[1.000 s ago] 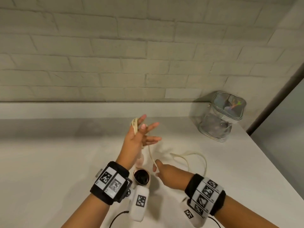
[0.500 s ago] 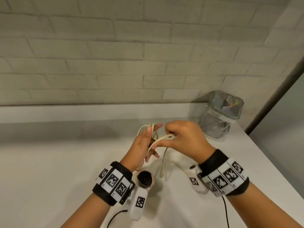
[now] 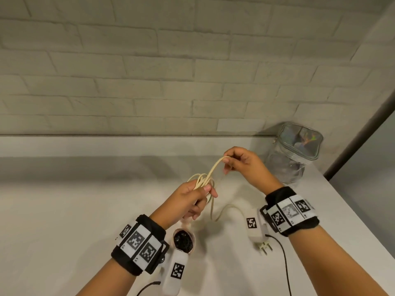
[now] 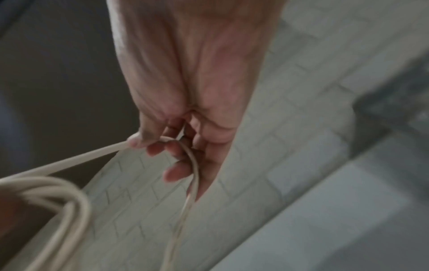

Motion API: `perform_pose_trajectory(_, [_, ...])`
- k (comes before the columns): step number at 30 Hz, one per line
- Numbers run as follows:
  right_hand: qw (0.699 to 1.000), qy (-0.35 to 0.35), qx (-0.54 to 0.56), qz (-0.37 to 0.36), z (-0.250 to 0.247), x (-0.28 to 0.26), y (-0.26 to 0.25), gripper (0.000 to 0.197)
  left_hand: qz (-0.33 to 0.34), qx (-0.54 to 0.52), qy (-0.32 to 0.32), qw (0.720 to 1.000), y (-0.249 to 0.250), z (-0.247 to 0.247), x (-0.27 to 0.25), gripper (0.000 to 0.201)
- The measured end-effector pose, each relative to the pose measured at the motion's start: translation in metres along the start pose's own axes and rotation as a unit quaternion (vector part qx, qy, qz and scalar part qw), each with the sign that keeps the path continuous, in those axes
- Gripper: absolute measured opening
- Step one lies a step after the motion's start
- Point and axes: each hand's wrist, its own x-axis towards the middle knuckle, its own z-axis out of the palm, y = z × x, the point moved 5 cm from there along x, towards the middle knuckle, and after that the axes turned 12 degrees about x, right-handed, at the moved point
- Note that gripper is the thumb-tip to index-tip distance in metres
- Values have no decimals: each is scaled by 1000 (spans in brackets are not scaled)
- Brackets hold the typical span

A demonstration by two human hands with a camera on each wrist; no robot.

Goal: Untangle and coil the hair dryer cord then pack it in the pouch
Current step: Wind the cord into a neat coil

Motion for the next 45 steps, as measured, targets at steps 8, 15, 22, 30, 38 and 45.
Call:
perform_pose_trajectory(8, [972,-33,37,229,60,-23,63,30,14,-142,46,989,-4,0,11,33])
perform_pose_trajectory(15, [931,-144,-200,271,68,-67,89,23,35,-213,168,962,-19,-44,11,38])
perform_pose_trajectory(22, [923,-84,-376,-16,33,-77,58,30,39,-226,247,941,-33,-71,7,37])
perform_pose_trajectory(30, [846,-146,-441,-262,67,-61,-22,12,82,-31,201,976,-2,-22,25,32])
perform_pose_trajectory(38, [961,-40,-263,-71,17,-14,-36,29,40,27,126,991,-2,-11,19,22])
perform_pose_trajectory(45, [996,-24,-72,-54,6,-2,-11,20,3,-71,88,994,-8,-22,13,30])
